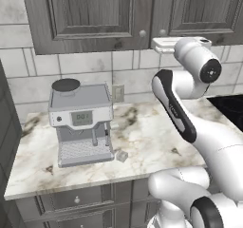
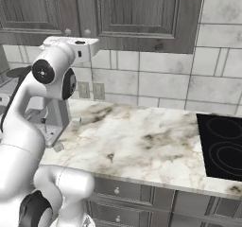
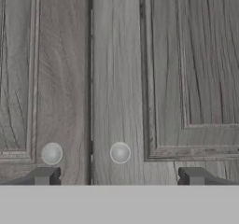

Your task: Pick the pan from the cabinet and place it on the stove. Then turn on the stove burner for the pan.

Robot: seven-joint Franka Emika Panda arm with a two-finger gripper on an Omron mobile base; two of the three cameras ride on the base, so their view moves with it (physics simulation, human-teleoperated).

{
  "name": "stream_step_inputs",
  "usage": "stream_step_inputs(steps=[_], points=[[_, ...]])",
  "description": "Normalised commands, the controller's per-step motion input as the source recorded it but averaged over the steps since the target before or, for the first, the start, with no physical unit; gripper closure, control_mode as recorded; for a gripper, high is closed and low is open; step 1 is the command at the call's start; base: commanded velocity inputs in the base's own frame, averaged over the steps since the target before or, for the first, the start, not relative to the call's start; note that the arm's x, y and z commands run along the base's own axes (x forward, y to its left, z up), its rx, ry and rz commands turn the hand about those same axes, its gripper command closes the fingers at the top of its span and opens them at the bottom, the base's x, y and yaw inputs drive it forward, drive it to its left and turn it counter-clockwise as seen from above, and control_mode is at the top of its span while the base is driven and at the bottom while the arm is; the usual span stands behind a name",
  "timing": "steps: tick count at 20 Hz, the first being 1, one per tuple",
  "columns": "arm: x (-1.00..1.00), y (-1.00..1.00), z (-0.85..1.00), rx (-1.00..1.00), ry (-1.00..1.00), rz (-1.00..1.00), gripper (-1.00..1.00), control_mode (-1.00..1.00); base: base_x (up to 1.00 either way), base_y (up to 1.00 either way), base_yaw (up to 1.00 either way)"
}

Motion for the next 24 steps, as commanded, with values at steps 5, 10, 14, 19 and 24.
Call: stream_step_inputs(steps=[5,10,14,19,24], points=[[0.16,-0.01,-0.18,0.00,-0.08,0.06,-1.00,-1.00,0.00,0.00,0.00],[0.16,-0.17,-0.08,0.00,-0.08,0.03,-1.00,-1.00,0.00,0.00,0.00],[0.18,-0.18,0.00,0.00,-0.09,0.00,-1.00,-1.00,0.00,0.00,0.00],[0.16,-0.01,-0.01,0.00,-0.03,0.00,-1.00,-1.00,0.00,0.00,0.00],[0.22,0.01,0.00,0.00,0.00,0.00,-1.00,-1.00,0.00,0.00,0.00]])
